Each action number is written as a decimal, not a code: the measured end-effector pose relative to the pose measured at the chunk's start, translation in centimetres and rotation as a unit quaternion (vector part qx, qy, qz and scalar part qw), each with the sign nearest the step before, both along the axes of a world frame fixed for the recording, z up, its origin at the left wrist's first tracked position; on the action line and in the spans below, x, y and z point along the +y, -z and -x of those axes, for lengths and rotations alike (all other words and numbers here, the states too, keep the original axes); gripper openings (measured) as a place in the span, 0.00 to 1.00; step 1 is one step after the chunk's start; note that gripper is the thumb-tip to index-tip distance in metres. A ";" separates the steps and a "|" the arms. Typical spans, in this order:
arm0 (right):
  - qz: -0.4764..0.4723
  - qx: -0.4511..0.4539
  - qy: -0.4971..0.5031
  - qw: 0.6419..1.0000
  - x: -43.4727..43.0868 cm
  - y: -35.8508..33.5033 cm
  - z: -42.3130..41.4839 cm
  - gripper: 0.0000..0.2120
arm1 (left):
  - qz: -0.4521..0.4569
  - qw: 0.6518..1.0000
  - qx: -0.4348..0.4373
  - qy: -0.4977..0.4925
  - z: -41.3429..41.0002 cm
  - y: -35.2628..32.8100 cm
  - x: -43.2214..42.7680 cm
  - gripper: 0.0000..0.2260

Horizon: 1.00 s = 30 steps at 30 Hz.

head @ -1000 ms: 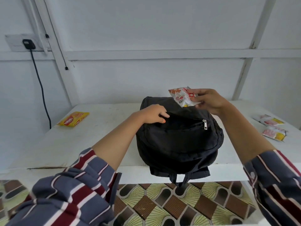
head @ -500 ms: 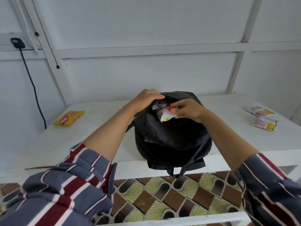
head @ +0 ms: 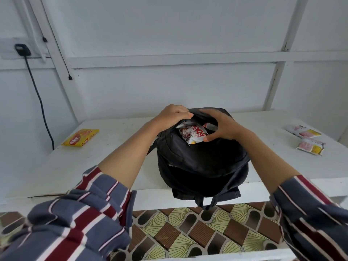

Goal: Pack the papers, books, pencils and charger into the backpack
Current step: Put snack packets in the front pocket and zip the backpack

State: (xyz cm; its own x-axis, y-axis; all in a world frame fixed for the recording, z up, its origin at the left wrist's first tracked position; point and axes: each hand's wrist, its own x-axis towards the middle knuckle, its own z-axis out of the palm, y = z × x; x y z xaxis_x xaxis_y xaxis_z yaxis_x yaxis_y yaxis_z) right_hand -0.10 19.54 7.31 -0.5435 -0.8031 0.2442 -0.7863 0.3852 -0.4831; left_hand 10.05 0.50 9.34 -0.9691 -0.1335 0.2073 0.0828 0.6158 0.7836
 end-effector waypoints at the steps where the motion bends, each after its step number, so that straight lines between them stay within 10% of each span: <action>1: -0.006 0.017 0.005 1.000 -0.5 0.7 0.3 0.47 | 0.001 1.000 0.000 0.002 0.0 0.0 0.0 0.11; 11: -0.016 0.266 0.157 0.951 -4.2 4.1 0.0 0.47 | -0.017 1.000 0.017 0.002 0.3 0.6 -0.5 0.10; 30: 0.050 0.342 0.196 0.918 -6.5 4.2 -0.4 0.41 | 0.003 0.999 0.033 -0.001 0.4 0.9 -0.5 0.07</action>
